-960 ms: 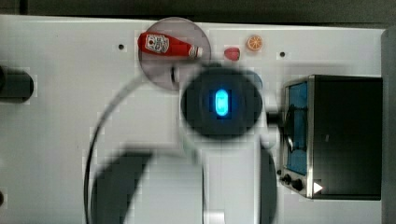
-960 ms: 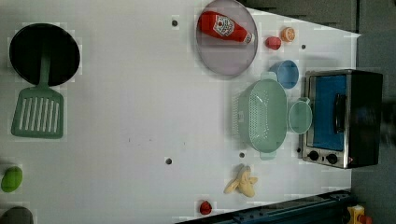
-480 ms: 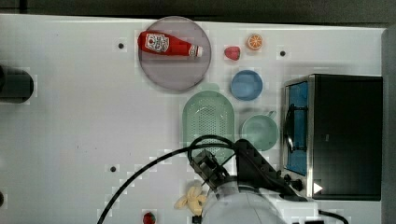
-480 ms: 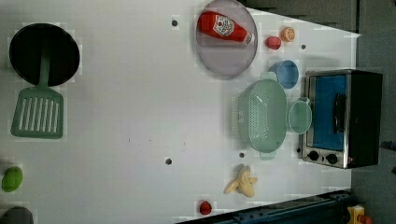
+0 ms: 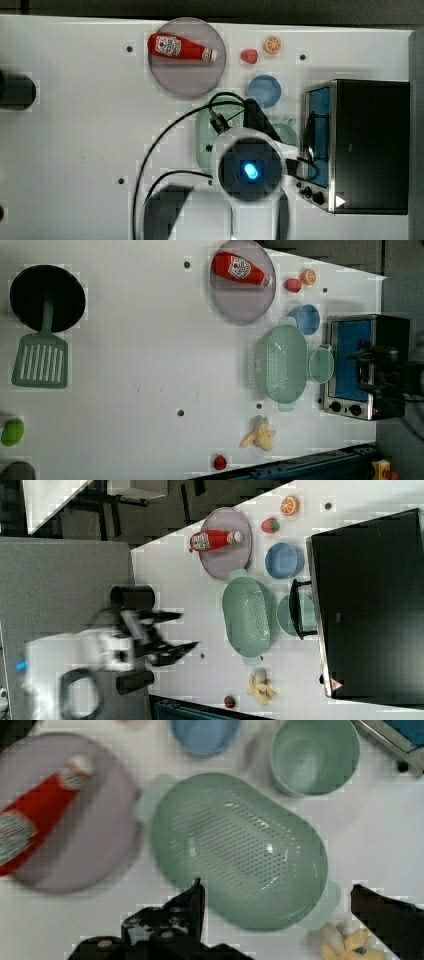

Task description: Drag strainer right to left.

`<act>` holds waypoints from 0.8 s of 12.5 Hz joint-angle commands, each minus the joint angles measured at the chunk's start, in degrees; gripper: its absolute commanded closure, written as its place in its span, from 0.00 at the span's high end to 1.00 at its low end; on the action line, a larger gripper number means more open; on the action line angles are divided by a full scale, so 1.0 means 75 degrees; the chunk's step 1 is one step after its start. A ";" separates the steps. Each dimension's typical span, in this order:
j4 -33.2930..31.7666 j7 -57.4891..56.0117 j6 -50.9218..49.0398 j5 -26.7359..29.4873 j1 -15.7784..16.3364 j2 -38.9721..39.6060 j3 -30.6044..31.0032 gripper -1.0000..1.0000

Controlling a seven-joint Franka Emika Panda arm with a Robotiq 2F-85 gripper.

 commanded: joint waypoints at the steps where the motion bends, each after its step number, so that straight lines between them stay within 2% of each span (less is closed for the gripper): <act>1: -0.0603 0.2267 0.1213 0.0116 -0.0105 0.1150 0.0020 1.00; 5: -0.0622 0.3229 0.3058 0.0117 -0.0091 0.2781 0.0183 1.00; 10: -0.0621 0.3748 0.4041 0.0140 -0.0001 0.4049 0.0309 1.00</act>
